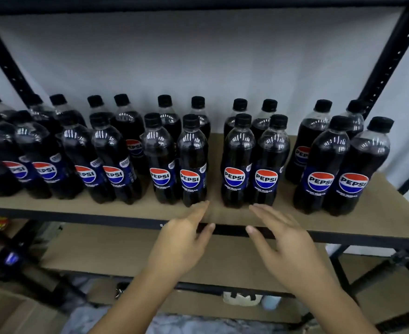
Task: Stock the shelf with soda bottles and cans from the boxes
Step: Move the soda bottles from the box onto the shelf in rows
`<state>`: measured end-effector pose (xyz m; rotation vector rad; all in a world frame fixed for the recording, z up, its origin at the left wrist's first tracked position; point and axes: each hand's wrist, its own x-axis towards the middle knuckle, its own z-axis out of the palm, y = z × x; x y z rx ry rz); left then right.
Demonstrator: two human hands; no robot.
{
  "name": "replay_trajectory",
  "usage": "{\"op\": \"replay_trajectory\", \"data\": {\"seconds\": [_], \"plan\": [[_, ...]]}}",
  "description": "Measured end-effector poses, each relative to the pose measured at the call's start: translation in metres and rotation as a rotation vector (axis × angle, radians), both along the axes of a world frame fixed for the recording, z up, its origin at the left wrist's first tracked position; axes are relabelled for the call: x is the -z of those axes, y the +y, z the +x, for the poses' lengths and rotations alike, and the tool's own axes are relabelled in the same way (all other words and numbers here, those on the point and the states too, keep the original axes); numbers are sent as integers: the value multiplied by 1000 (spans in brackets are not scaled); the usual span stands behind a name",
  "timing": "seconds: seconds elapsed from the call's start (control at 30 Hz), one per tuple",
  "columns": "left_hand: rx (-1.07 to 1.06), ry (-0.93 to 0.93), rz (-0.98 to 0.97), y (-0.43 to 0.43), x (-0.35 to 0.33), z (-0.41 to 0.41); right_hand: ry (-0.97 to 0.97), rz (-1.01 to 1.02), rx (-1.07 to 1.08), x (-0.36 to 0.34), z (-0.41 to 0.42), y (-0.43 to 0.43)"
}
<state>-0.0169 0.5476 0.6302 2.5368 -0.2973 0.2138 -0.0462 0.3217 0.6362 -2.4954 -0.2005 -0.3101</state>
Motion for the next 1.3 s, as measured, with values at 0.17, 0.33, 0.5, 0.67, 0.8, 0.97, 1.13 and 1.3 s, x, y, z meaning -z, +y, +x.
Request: {"op": "replay_trajectory", "data": {"seconds": [0.17, 0.33, 0.5, 0.67, 0.8, 0.97, 1.13, 1.3], "plan": [[-115, -68, 84, 35, -9, -13, 26, 54, -188, 2, 14, 39], [-268, -64, -95, 64, -7, 1, 88, 207, -142, 13, 41, 84], [-145, 8, -363, 81, 5, 51, 122, 345, -3, 22, 72, 123], [-41, 3, -329, 89, 13, 75, 44, 350, 141, 27, 79, 144], [22, 13, -308, 97, 17, 82, 57, 329, 181, 28, 80, 149], [46, 11, -271, 103, 19, 84, 79, 301, 197, 23, 79, 151], [60, 34, -254, 104, 21, 80, 122, 262, 176, 19, 77, 150], [62, 79, -192, 112, 16, 62, 136, 244, 123, 16, 59, 147]]}}
